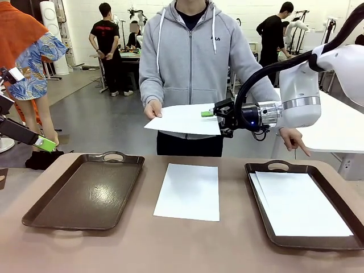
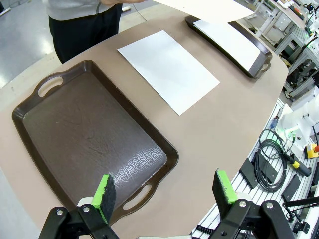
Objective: Sort the A4 documents.
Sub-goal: Receive the A4 Paper.
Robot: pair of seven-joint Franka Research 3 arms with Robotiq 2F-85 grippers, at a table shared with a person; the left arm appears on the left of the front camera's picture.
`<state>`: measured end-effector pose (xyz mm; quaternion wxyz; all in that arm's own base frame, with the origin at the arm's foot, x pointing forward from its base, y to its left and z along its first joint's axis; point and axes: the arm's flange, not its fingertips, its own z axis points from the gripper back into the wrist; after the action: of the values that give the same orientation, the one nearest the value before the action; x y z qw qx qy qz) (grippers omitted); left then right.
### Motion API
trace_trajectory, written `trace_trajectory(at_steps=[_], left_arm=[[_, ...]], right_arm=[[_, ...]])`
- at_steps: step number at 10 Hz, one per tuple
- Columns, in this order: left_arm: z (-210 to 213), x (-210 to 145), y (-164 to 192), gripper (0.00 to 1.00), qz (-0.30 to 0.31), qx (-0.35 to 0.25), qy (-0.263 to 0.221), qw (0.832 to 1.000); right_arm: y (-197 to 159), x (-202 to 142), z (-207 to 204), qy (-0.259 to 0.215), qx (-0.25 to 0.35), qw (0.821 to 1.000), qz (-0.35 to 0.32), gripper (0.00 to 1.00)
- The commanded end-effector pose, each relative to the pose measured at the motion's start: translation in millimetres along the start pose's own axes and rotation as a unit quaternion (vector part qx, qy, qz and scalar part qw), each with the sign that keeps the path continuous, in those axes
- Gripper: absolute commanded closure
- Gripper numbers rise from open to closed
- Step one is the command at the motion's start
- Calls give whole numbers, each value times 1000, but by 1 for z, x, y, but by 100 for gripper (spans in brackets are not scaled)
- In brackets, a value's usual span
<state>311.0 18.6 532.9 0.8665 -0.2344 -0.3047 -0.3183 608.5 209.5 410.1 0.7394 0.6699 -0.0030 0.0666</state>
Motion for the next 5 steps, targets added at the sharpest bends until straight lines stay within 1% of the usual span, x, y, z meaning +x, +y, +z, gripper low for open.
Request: trace_trajectory(at_steps=[1,2,3,4,5], left_arm=[[0,-1,2,0,-5,-8,-5,1000],[0,-1,2,0,-5,-8,-5,1000],[0,-1,2,0,-5,-8,-5,1000],[0,-1,2,0,-5,-8,-5,1000],[0,-1,2,0,-5,-8,-5,1000]], right_arm=[[-4,4,-1,-11,-1,1000,0,72],[-5,4,-1,-13,2,1000,-2,73],[-5,3,0,-13,3,1000,-3,90],[-5,4,0,-12,3,1000,-3,91],[-5,4,0,-11,3,1000,-4,100]])
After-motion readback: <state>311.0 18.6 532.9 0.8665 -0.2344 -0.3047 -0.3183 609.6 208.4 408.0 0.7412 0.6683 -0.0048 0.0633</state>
